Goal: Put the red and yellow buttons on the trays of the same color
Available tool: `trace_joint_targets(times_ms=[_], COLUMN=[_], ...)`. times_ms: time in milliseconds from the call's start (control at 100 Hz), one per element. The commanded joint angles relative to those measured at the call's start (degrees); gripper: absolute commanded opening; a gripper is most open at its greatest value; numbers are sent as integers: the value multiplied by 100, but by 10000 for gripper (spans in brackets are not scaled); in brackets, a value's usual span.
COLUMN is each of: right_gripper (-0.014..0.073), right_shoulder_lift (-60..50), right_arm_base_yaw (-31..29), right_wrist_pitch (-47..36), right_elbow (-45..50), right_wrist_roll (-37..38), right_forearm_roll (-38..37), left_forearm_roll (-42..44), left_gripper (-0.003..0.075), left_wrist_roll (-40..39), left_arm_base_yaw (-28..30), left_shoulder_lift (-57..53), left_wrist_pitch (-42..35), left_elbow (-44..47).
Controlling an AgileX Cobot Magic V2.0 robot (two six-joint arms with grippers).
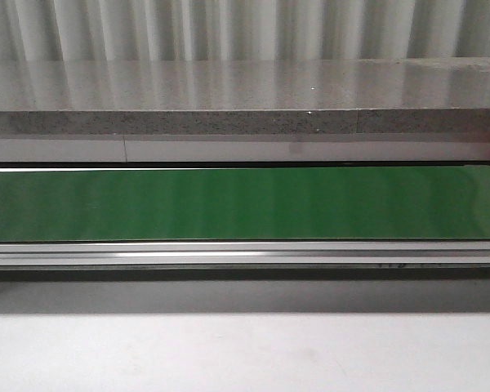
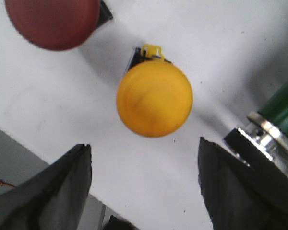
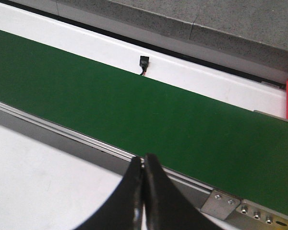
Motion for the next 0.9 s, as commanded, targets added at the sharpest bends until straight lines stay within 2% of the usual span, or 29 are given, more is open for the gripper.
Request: trace_joint_targets(times_ms=[0, 210, 280, 660, 750, 890], right_gripper=[-67, -67, -67, -67, -67, -67], right_shoulder_lift=[30, 30, 30, 30, 30, 30], right_arm_base_yaw=[23, 23, 23, 23, 23, 23], right_wrist_pitch=[-389, -389, -389, -389, -389, -389], right_elbow=[-156, -156, -156, -156, -156, -156], right_wrist_roll=[3, 3, 3, 3, 3, 3], right_forearm_roll=[147, 147, 147, 147, 147, 147], left_forearm_roll=[-110, -132, -146, -172, -172, -175], left_gripper=[460, 457, 434, 127, 92, 83], left_wrist_roll=[18, 18, 18, 62, 170, 230], left_arm_base_yaw=[15, 15, 15, 15, 15, 5], left_shoulder_lift=[-13, 435, 561, 703, 658, 303], left_wrist_pitch=[-249, -377, -326, -406, -396, -373], left_elbow=[-221, -566, -629, -638, -638, -638])
